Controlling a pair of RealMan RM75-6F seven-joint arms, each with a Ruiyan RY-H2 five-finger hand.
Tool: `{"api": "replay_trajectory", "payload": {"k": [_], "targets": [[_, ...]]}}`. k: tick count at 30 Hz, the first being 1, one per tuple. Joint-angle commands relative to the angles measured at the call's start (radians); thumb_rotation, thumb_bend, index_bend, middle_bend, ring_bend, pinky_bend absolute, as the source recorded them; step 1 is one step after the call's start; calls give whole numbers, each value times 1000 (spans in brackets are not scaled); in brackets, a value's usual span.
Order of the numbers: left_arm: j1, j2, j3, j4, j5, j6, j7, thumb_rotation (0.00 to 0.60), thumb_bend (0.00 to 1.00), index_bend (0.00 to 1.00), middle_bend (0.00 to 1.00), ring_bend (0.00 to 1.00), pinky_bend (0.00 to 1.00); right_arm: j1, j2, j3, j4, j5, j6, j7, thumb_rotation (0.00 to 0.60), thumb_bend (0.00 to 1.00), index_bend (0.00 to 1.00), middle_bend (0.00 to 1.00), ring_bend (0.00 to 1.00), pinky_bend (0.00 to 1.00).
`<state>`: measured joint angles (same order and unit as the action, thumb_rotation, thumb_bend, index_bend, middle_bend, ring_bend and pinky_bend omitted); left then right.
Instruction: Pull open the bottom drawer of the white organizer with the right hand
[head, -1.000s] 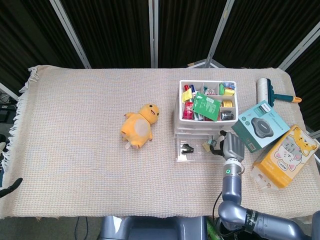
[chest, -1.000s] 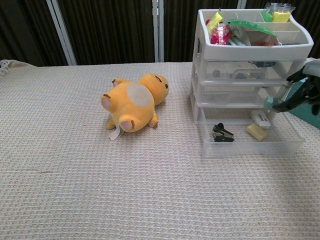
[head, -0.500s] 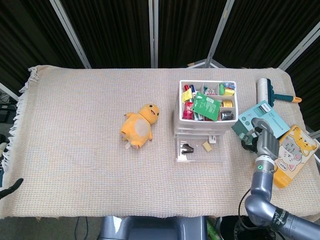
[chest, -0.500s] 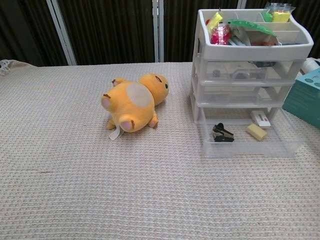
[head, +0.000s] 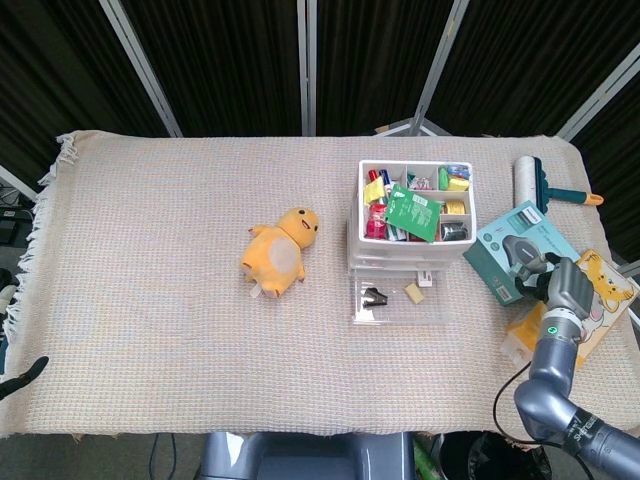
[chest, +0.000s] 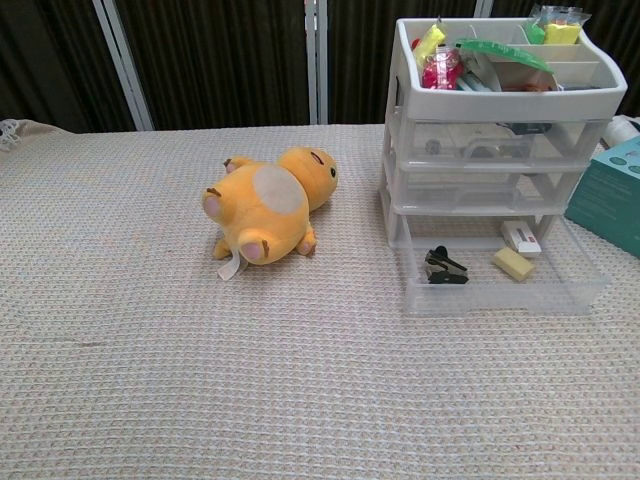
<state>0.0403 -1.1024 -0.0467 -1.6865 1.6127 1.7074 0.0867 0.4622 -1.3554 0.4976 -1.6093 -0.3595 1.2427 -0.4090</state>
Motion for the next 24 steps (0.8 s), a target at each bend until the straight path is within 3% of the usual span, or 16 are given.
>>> {"api": "replay_trajectory", "payload": {"k": [1,4,9,13,18,20,21,23,24], "targets": [[1,0,0,0,1,1,-1,600,60,0,0,0,0,-2,0,-3,7,0,-6,9,600,204,426,931,960,684],[0,0,1,0,2,1,2,600,61,0,0,0,0,-4,1,-8,17,-6,-13,22,600,184,345,922,954,684],[1,0,0,0,1,2,0,600,60,0,0,0,0,-31,20,-16,-24,-73,-24,94,600,179,297,904,937,683],[2,-1,-2,5,-4,2,-5,600,60,0,0,0,0,-96,40,-41,-94,-277,29,239,600,177,276,853,891,671],[2,-4,0,12,-10,-6,-2,600,61,0,0,0,0,-152,67,-74,-155,-446,83,344,600,171,260,791,841,658],[2,-6,1,16,-14,-8,-2,600,60,0,0,0,0,-175,78,-94,-178,-508,103,374,600,170,255,729,791,639],[3,-7,1,19,-17,-9,-3,600,60,0,0,0,0,-187,85,-109,-191,-545,108,393,600,169,246,651,727,616],[4,-11,-1,27,-25,-11,-7,600,61,0,0,0,0,-209,103,-142,-209,-616,106,431,600,169,205,459,547,511],[2,-14,-3,33,-42,-24,-14,600,61,0,0,0,0,-224,134,-203,-236,-690,52,467,600,169,164,333,410,395]]}}
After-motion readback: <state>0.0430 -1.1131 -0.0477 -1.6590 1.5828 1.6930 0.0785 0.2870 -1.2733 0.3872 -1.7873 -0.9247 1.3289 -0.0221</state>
